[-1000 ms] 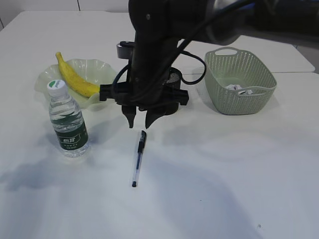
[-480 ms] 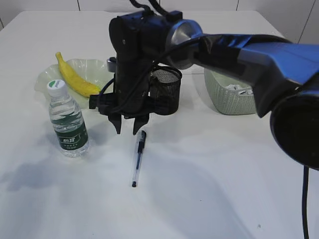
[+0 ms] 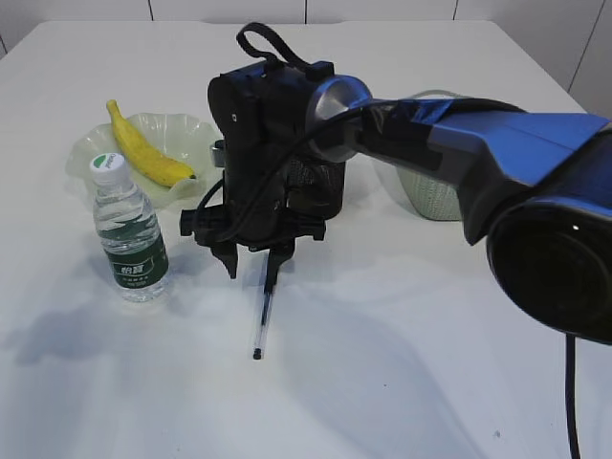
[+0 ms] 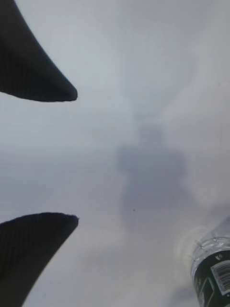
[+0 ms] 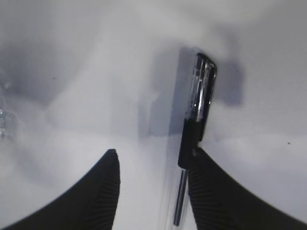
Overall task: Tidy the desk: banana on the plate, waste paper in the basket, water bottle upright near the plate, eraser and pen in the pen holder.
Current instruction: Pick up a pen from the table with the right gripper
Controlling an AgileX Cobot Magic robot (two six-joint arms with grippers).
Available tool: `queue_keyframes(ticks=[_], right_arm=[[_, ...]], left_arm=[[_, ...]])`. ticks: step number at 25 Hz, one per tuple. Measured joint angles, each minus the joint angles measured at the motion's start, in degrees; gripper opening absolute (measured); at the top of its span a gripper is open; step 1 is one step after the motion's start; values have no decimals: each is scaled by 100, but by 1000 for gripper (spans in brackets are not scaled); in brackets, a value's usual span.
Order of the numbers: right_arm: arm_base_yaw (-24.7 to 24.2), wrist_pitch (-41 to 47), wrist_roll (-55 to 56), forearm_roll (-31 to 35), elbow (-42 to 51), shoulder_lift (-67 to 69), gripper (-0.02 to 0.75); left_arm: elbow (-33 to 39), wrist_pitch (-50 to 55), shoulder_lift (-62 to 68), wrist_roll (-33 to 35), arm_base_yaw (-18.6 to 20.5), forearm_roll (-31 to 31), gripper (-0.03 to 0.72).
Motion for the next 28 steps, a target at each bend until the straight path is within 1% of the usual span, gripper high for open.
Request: queue_keyframes(ticks=[10,24,26,28], right_arm=[[-100,0,9,-125,0,28,355],[-133,0,-88,-73,-9,309,355],[-133,0,-118,-60,-13,331,342],[-133,0,-132,-47,-22,335,300]], left_arm=[[0,-45,0,0,0,0,510],[0,-69,0,0,0,0,510],[0,-69,0,0,0,0,510],[0,-69,0,0,0,0,510]])
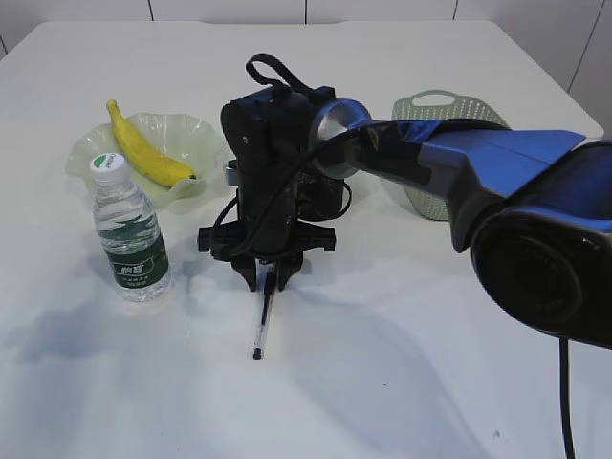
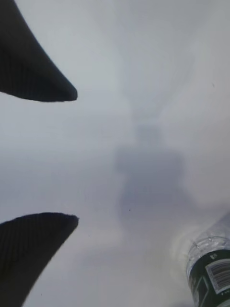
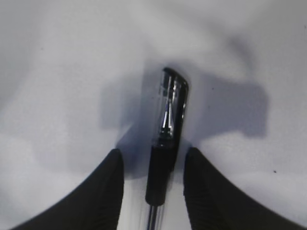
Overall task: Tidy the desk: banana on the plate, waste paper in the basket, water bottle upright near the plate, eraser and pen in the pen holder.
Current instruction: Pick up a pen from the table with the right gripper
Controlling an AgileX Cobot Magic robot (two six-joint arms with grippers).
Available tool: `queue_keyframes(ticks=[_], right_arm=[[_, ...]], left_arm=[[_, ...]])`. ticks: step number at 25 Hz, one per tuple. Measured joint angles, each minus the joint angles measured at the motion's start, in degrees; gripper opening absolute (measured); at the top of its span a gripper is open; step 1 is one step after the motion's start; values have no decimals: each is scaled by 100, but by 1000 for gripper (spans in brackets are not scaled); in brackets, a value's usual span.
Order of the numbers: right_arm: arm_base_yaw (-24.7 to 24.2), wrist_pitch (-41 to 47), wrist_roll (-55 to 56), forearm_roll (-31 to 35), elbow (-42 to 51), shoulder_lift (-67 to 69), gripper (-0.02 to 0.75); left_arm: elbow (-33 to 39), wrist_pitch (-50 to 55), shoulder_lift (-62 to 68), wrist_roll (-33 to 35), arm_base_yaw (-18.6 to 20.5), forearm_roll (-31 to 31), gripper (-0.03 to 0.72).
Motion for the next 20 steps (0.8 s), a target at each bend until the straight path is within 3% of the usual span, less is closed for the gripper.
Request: queue_keyframes(ticks=[5,7,14,20], right_arm=[[0,0,-36,47,0,0,111],[0,0,-105,47,0,0,68],[0,0,-919,47,0,-12,57],[0,0,-1388,-345,154,-525,54]], left_arm=[[0,0,0,0,0,0,510],[0,0,0,0,0,0,510],[0,0,0,0,0,0,510],[0,0,0,0,0,0,510]])
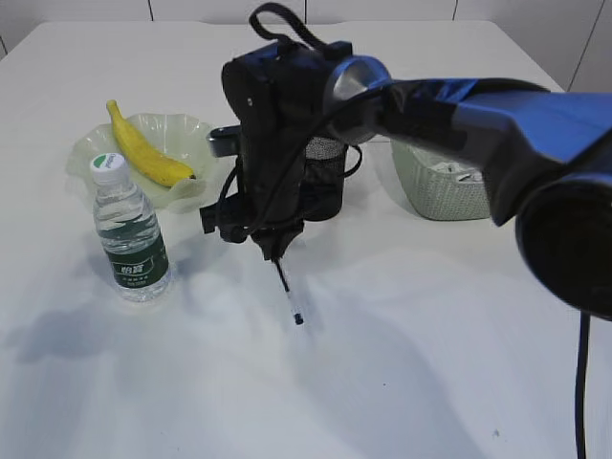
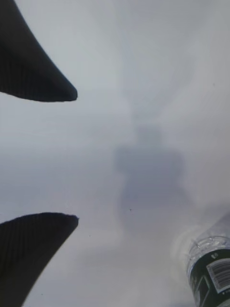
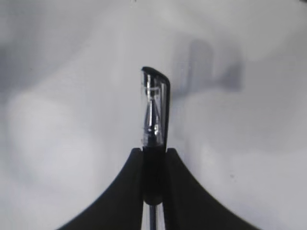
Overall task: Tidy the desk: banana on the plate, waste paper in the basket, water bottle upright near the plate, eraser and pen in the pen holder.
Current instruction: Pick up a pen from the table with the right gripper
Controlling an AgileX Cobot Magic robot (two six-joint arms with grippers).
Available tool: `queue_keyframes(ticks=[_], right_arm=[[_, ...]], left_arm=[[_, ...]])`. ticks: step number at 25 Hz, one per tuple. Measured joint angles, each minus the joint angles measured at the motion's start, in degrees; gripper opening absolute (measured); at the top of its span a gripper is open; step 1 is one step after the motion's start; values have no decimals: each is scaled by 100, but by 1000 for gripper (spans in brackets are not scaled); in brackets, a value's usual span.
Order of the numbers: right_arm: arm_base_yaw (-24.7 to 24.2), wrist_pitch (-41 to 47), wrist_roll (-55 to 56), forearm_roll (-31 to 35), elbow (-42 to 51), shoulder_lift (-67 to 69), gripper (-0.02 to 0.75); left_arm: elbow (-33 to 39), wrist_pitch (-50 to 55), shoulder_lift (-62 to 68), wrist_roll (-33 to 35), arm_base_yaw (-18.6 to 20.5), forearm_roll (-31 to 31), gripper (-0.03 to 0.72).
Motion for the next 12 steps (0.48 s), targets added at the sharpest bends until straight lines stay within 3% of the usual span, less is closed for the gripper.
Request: queue_keyframes(ticks=[6,12], right_arm=[[0,-11,-322,-193,1236,-822,54],[-41,-587,-453,-193,3414,-1939,54]], left_arm=[[0,0,0,0,0,0,510],[0,54,0,0,0,0,510]])
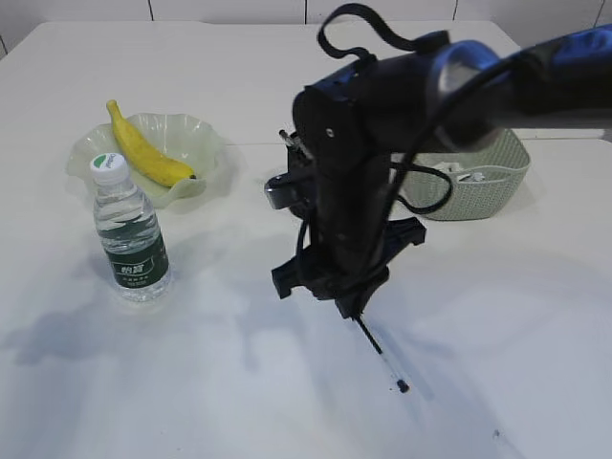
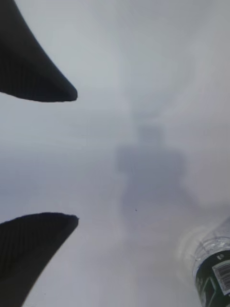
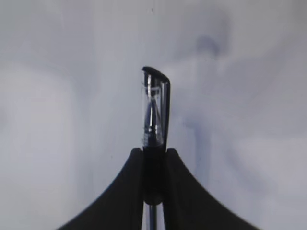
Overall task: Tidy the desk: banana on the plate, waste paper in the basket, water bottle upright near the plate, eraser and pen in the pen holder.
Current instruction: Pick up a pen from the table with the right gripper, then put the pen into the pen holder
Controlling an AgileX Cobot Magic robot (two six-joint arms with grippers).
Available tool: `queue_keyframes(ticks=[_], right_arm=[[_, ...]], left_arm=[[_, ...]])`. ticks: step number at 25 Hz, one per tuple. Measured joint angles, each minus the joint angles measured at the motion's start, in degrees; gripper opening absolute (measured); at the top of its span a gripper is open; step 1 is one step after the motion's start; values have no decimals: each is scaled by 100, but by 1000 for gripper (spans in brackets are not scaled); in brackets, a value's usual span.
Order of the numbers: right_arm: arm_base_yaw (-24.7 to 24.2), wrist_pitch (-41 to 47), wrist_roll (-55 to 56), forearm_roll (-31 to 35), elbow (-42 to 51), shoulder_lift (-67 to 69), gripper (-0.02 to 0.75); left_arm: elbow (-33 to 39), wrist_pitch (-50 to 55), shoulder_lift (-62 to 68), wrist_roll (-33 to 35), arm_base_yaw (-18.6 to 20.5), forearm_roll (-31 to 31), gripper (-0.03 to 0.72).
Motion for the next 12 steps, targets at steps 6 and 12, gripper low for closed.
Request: queue_keyframes(ticks=[6,12], right_arm=[[-375,-1413,-368,11,1691,-1462,53],[-924,-2809,-725,1,1933,-2033,53]], left_arm=[[0,97,0,0,0,0,509],[0,97,0,0,0,0,509]])
